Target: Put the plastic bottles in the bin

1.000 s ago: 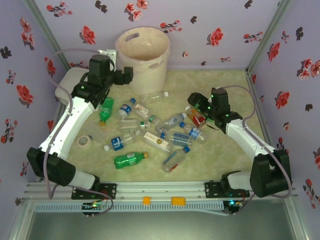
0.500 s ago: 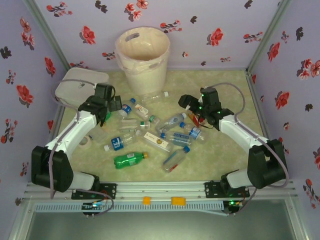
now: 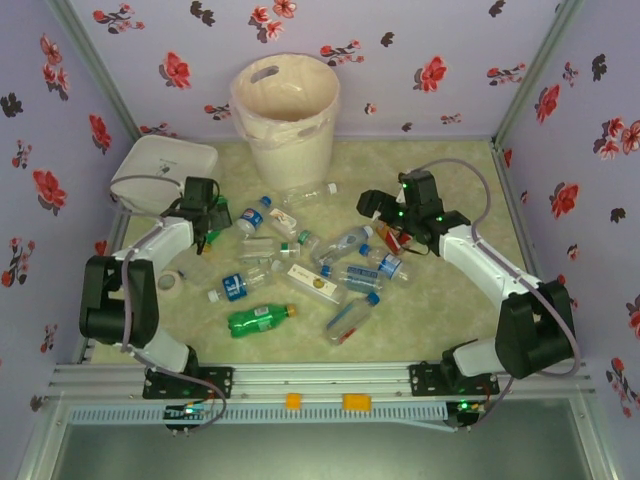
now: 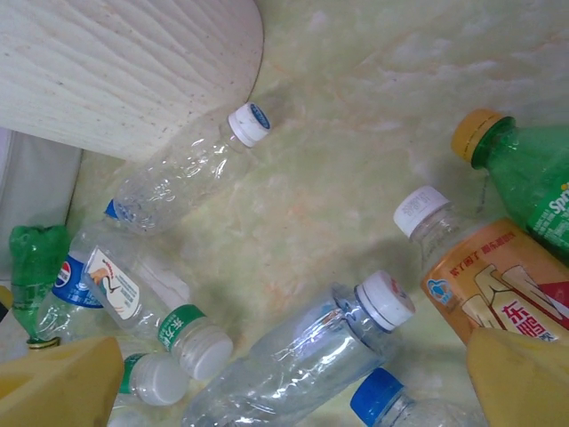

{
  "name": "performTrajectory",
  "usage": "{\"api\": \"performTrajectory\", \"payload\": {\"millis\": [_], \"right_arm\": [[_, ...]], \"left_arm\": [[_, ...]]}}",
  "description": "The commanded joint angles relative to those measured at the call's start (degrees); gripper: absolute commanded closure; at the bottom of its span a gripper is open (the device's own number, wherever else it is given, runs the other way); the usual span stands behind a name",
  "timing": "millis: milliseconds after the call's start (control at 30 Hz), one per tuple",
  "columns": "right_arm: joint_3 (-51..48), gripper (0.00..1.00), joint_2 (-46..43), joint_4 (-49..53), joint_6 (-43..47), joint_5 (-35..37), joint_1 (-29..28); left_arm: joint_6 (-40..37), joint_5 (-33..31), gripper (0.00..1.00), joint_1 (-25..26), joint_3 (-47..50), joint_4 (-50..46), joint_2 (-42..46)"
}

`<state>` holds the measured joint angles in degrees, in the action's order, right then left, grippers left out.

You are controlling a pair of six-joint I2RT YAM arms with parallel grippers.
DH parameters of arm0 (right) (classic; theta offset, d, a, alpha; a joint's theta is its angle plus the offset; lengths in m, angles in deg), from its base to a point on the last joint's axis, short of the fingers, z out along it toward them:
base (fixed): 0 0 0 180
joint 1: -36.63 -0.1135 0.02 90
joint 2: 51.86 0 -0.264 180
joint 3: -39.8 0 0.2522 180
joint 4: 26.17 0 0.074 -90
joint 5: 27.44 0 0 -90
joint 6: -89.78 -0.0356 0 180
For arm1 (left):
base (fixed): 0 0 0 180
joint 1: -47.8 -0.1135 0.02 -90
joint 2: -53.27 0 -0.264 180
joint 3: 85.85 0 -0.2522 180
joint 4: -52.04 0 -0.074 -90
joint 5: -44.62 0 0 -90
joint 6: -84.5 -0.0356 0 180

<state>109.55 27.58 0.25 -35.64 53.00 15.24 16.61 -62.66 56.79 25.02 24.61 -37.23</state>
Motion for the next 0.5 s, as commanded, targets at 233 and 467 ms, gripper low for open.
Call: {"api": "performTrajectory", "payload": {"millis": [233,467], "right_arm": [[1.34,0.0,-2.8,0.18,1.35,2.05,-0.24],[1.32,0.0,-2.16,-0.22,0.39,3.41,-0.24]], "left_arm": [[1.37,13.1,0.15,-5.83,-2.98,3.67,-6.43],[1.18,17.91,0.13,-6.03,-7.66,0.27,-11.97]]}}
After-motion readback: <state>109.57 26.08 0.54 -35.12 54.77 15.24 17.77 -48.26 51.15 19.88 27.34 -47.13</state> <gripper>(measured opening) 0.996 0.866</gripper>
